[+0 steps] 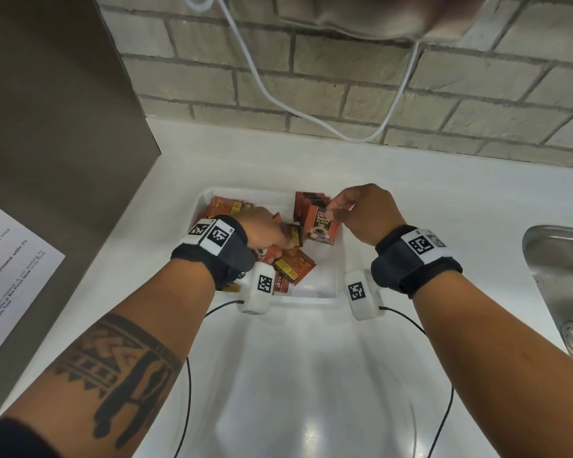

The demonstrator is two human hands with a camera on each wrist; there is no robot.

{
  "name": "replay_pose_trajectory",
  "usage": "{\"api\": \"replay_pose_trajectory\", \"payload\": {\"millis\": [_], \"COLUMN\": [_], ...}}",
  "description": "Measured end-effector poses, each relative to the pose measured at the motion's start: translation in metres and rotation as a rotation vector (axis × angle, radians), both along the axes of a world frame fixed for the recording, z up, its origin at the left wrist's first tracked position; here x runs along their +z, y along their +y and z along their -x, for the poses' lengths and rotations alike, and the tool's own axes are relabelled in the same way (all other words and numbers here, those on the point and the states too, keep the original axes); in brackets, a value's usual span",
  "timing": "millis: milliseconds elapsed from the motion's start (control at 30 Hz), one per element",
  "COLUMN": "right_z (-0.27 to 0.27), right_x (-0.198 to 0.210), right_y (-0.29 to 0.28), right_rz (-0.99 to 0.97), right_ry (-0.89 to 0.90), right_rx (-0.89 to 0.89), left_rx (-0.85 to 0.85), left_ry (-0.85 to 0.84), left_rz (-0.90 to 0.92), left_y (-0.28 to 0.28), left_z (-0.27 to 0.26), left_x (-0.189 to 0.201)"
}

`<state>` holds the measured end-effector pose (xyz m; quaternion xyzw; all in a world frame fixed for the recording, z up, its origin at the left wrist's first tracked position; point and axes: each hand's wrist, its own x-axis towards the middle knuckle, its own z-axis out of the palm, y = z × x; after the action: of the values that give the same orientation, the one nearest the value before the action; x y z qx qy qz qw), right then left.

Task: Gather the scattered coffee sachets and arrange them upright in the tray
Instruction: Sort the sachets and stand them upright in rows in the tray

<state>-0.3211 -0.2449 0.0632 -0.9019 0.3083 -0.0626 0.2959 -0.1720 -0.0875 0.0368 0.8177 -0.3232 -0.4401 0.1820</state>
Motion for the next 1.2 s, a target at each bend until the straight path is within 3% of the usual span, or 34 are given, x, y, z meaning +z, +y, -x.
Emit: {"api": "replay_pose_trajectory", "payload": {"millis": [267,833,1200], "right_z": [-0.01,-0.03,-0.041], "right_x": [-0.024,-0.045,-0.045], "right_y": [-0.004,-0.004,-0.003], "right_rz": [0.038,0.114,0.114], "right_ry": [0.095,0.192,0.274], "right_rx": [0.003,-0.071,-0.078], "left_rx": [-0.27,-0.208,-0.287], "left_ry": [-0.099,-0.079,-0.224], "left_rz": [-0.153,-0.143,-0.191], "left_y": [-0.033,-0.052,-0.042], "left_z": [0.028,0.033,0.027], "left_x": [-0.005,-0.011,0.006]}}
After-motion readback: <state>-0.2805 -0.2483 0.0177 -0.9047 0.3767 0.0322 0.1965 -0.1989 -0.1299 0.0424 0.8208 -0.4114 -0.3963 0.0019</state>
